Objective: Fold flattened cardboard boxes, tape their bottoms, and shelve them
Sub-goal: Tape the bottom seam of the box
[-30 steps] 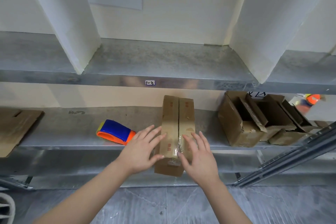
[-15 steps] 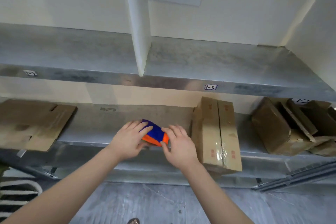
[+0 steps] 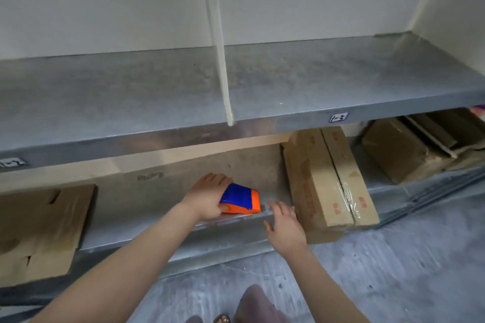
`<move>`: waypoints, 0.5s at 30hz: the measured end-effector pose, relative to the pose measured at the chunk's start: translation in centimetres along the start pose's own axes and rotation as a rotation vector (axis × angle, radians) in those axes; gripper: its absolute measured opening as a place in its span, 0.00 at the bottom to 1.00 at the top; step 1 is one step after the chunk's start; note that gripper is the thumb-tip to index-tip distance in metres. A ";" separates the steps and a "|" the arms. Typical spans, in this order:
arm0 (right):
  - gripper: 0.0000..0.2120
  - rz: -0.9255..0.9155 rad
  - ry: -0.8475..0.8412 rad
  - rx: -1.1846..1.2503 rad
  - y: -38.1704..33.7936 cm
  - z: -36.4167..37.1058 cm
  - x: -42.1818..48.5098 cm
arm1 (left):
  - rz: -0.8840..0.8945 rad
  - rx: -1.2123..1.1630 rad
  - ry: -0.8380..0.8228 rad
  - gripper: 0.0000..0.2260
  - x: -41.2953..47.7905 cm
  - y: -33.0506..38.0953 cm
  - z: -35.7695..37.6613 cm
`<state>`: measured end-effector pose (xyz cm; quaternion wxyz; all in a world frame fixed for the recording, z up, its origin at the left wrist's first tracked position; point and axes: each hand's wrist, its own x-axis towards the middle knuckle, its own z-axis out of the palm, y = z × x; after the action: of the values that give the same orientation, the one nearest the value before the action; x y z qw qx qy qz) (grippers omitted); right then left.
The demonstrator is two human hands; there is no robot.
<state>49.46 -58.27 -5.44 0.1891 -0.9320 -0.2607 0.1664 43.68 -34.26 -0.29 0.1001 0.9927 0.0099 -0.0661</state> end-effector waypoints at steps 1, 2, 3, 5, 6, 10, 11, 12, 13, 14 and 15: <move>0.27 0.006 -0.005 -0.009 0.1 0.2 0.2 | -0.005 -0.013 -0.014 0.27 0.3 0.0 -0.1; 0.27 0.011 -0.003 -0.016 0.2 0.4 0.4 | -0.014 -0.024 -0.025 0.27 0.5 -0.1 -0.1; 0.27 0.016 -0.002 -0.019 0.2 0.5 0.6 | -0.020 -0.031 -0.040 0.27 0.7 -0.1 0.0; 0.26 0.022 -0.002 -0.023 0.2 0.7 0.9 | -0.021 -0.053 -0.068 0.27 0.8 -0.4 0.1; 0.26 0.022 0.000 -0.024 0.2 0.8 1.0 | -0.020 -0.070 -0.071 0.27 0.9 -0.6 0.3; 0.24 0.015 0.031 -0.008 0.1 1.0 1.2 | -0.013 -0.144 -0.037 0.24 0.6 -1.2 0.9; 0.23 0.010 0.045 0.000 0.2 1.1 1.4 | -0.016 -0.159 -0.021 0.23 0.4 -1.2 1.0; 0.22 0.004 0.061 0.015 0.2 1.3 1.5 | -0.018 -0.175 -0.005 0.22 0.2 -1.2 1.1; 0.20 0.000 0.079 0.036 0.2 1.4 1.6 | -0.011 -0.190 0.013 0.21 0.0 -1.2 1.1; 0.19 -0.001 0.093 0.065 0.1 1.4 1.7 | -0.001 -0.202 0.027 0.20 -0.1 -1.1 1.2; 0.18 -0.001 0.104 0.101 0.1 1.5 1.8 | 0.011 -0.209 0.043 0.18 -0.2 -1.1 1.3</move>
<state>50.31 -56.95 -7.12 0.2490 -0.9286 -0.2422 0.1308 43.28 -33.47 -1.73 0.2031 0.9781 0.0135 -0.0430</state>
